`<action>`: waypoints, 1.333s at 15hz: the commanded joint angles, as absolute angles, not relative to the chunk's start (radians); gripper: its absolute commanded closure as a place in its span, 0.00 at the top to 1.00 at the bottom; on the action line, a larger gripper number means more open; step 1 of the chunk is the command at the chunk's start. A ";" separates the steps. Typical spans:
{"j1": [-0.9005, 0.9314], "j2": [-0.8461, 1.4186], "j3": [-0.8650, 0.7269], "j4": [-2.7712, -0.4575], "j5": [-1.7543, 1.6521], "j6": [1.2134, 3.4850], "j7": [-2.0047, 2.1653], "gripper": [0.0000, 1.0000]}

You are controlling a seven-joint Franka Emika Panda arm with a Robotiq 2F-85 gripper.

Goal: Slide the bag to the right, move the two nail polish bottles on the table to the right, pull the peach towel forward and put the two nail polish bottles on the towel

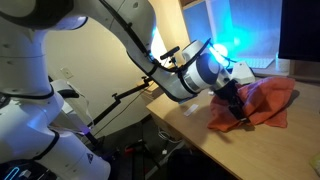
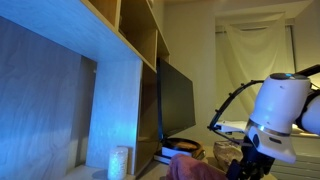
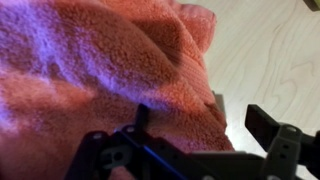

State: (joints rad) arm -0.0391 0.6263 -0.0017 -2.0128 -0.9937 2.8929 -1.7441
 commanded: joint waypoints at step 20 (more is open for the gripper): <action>-0.036 0.590 -0.035 -2.080 -0.914 3.034 -1.651 0.04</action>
State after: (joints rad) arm -0.0604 0.6655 0.0187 -1.9873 -0.9085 2.9617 -1.7967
